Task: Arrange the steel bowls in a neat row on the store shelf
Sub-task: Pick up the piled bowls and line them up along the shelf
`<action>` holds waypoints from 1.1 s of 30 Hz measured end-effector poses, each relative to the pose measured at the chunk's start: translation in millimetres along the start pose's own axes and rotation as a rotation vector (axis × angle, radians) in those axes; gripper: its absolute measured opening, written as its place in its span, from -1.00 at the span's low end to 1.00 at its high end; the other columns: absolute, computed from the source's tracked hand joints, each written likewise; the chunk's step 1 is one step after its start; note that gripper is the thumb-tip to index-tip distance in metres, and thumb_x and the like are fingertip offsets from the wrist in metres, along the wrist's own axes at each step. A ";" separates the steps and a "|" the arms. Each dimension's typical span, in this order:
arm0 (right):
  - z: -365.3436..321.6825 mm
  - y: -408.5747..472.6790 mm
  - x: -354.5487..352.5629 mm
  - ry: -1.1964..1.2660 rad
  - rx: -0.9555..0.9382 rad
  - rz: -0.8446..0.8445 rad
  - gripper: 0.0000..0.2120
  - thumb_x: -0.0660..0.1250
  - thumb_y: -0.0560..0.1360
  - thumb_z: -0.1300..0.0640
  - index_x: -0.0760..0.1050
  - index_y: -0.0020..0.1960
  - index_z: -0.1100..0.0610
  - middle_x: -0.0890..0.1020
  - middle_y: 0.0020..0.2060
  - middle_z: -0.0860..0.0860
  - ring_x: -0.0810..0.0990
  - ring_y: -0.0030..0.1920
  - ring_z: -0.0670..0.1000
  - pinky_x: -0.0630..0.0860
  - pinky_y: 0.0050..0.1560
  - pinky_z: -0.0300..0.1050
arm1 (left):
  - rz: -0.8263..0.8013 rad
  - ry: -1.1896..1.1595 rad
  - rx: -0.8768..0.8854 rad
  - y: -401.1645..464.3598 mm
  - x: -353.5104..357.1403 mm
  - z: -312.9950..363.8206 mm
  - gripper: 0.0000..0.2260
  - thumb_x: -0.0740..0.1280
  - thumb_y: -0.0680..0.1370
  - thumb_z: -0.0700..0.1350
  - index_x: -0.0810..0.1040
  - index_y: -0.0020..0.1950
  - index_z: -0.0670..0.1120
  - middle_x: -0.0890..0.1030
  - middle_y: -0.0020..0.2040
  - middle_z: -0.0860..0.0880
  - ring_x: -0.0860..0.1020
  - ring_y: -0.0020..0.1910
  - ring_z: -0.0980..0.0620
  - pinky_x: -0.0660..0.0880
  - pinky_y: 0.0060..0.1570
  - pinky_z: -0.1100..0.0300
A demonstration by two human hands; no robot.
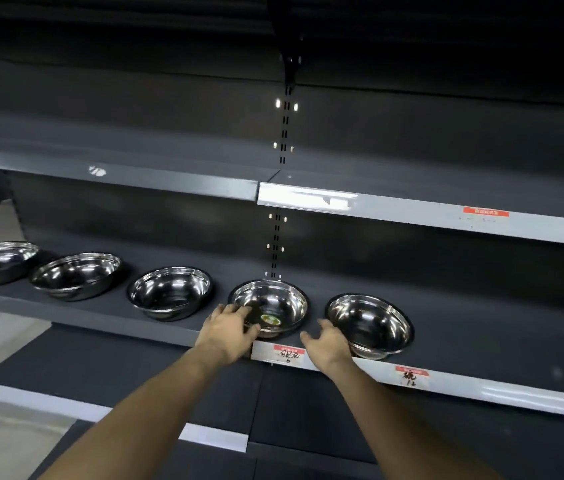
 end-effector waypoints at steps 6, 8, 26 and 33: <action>-10.4 5.3 28.9 -0.060 0.057 -0.035 -0.40 0.25 0.56 -0.11 0.25 0.51 0.13 0.40 0.40 0.15 0.39 0.41 0.16 0.34 0.37 -0.05 | -0.021 -0.004 0.048 10.9 3.3 -25.3 -0.46 0.15 0.60 0.19 0.22 0.55 0.05 0.23 0.55 -0.06 0.09 0.56 -0.14 0.09 0.52 0.02; -13.7 10.9 35.9 -0.031 0.105 -0.002 -0.40 0.22 0.57 -0.14 0.27 0.47 0.19 0.44 0.37 0.17 0.41 0.39 0.18 0.36 0.37 -0.02 | -0.025 -0.001 0.076 18.4 4.2 -36.6 -0.46 0.15 0.60 0.18 0.22 0.55 0.03 0.24 0.54 -0.06 0.09 0.55 -0.14 0.08 0.52 0.03; -19.9 34.4 75.4 0.500 0.454 0.264 -0.70 0.21 0.55 0.29 0.34 0.28 0.24 0.65 -0.08 0.35 0.56 -0.65 0.06 0.46 -0.63 -0.24 | -0.012 0.050 0.282 67.9 -2.8 -117.4 -0.45 0.16 0.59 0.17 0.22 0.54 0.00 0.23 0.55 -0.09 0.12 0.55 -0.14 0.10 0.51 0.01; -19.7 45.3 69.5 0.502 0.363 0.157 -0.86 0.23 0.58 0.26 0.41 0.13 0.16 0.70 -0.27 0.30 0.60 -0.52 0.11 0.66 -0.14 0.23 | 0.022 0.032 0.261 70.2 -14.3 -117.0 -0.47 0.17 0.59 0.16 0.23 0.54 0.02 0.25 0.54 -0.06 0.13 0.54 -0.10 0.13 0.49 0.04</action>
Point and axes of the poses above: each hand's wrist, its own y-axis towards the middle knuckle, its own x-axis out of the palm, z = x × y, the point moved 10 cm from there along y, towards the middle knuckle
